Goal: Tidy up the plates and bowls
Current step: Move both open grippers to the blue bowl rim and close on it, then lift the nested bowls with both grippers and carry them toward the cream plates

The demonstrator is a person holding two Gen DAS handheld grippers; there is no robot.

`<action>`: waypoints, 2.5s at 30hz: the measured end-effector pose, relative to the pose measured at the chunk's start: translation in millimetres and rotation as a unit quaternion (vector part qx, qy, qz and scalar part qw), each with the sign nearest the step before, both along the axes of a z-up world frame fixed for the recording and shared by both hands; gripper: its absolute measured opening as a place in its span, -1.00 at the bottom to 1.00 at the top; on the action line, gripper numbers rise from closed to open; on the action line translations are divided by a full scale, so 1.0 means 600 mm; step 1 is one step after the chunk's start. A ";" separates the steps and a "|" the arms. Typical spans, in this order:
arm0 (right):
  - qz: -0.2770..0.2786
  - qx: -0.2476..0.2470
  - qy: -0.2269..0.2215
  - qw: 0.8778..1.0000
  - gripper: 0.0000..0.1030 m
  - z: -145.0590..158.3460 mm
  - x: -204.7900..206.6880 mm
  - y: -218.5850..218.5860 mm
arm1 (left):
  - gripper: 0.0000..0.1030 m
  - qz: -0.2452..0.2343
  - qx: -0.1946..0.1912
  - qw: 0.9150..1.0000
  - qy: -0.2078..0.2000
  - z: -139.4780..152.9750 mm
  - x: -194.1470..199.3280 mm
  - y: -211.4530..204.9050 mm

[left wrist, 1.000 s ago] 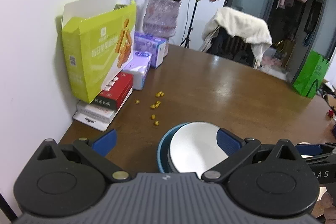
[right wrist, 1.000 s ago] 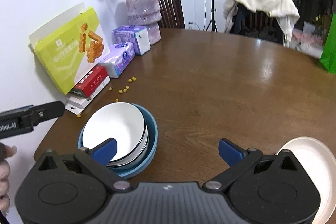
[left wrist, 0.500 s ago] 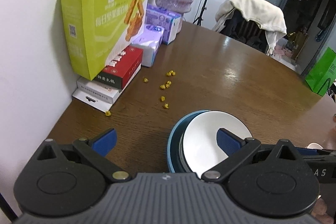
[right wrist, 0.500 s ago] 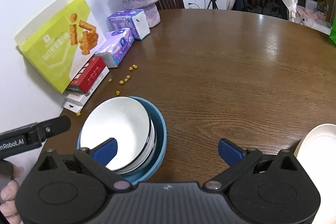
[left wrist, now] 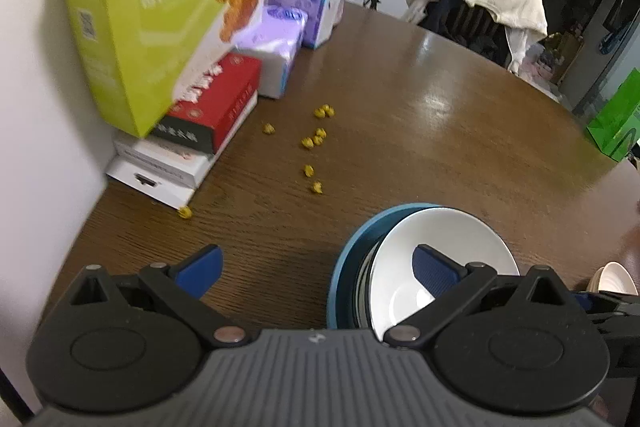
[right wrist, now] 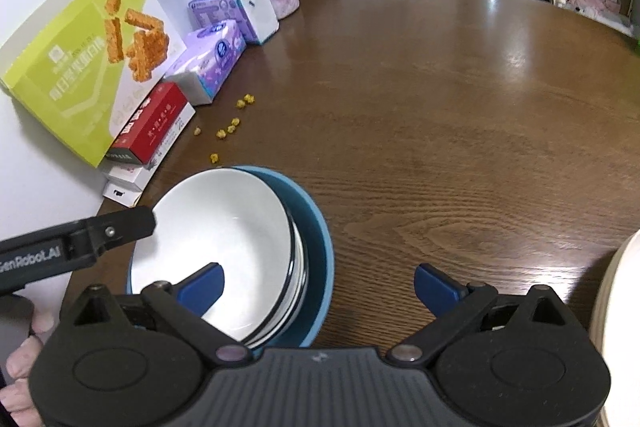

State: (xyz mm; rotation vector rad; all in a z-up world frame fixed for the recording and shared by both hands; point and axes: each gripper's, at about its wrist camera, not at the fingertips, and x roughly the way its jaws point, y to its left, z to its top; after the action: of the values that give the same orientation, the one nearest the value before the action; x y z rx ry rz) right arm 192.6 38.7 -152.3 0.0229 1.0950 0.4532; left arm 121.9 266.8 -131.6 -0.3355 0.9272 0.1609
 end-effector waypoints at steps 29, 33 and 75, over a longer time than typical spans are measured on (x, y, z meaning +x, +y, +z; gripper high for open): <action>-0.011 0.084 0.081 0.993 0.00 -0.051 0.024 0.017 | -0.10 -0.034 -0.146 0.986 0.073 -0.085 0.053 0.010; -0.012 0.094 0.085 0.992 -0.01 -0.053 0.025 0.012 | -0.09 -0.031 -0.141 0.987 0.070 -0.084 0.050 0.005; -0.040 0.125 0.050 0.990 -0.18 -0.035 -0.002 -0.032 | -0.09 -0.040 -0.103 0.992 0.056 -0.056 0.040 -0.034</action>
State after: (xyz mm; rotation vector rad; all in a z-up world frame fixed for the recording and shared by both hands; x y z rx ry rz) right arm 191.2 19.7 -173.5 0.3124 1.1256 0.5190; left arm 146.2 246.1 -165.1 -0.4839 1.0697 0.0092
